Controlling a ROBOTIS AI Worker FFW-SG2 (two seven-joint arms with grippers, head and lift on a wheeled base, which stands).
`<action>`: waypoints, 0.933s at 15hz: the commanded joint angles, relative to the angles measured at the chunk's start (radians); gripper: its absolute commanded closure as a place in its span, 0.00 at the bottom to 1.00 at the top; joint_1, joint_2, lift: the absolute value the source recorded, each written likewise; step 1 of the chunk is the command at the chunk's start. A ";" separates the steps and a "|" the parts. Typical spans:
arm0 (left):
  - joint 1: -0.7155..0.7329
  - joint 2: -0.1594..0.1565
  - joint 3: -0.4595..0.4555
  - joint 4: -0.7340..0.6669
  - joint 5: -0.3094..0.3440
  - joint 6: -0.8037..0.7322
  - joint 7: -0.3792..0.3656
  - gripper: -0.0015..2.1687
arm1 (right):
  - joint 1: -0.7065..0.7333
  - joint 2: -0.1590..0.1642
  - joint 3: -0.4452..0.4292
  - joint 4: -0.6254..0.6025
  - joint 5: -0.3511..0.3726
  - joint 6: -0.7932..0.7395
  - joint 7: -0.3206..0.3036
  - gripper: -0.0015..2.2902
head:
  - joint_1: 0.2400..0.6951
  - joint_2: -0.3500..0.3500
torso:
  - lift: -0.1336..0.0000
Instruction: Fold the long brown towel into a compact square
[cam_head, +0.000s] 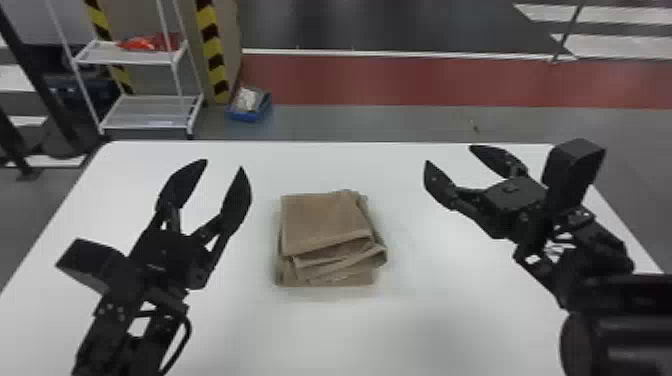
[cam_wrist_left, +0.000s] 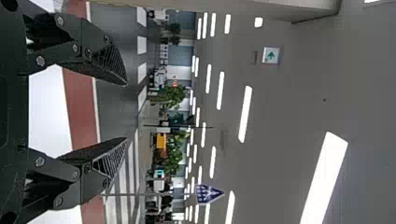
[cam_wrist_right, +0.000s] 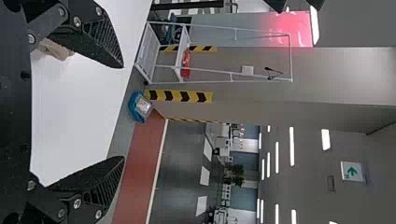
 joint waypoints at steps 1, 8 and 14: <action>-0.007 -0.007 -0.039 0.017 -0.057 -0.021 0.084 0.01 | 0.056 0.011 0.053 0.009 -0.025 -0.091 -0.033 0.06 | 0.95 0.48 | 0.07; -0.015 -0.019 0.064 -0.073 -0.054 0.369 0.100 0.02 | 0.217 0.007 0.022 0.012 -0.120 -0.229 -0.062 0.06 | 1.00 0.56 | 0.07; 0.006 -0.029 0.116 -0.084 -0.030 0.356 0.108 0.02 | 0.269 0.007 0.015 -0.010 -0.130 -0.204 -0.111 0.07 | 1.00 0.59 | 0.07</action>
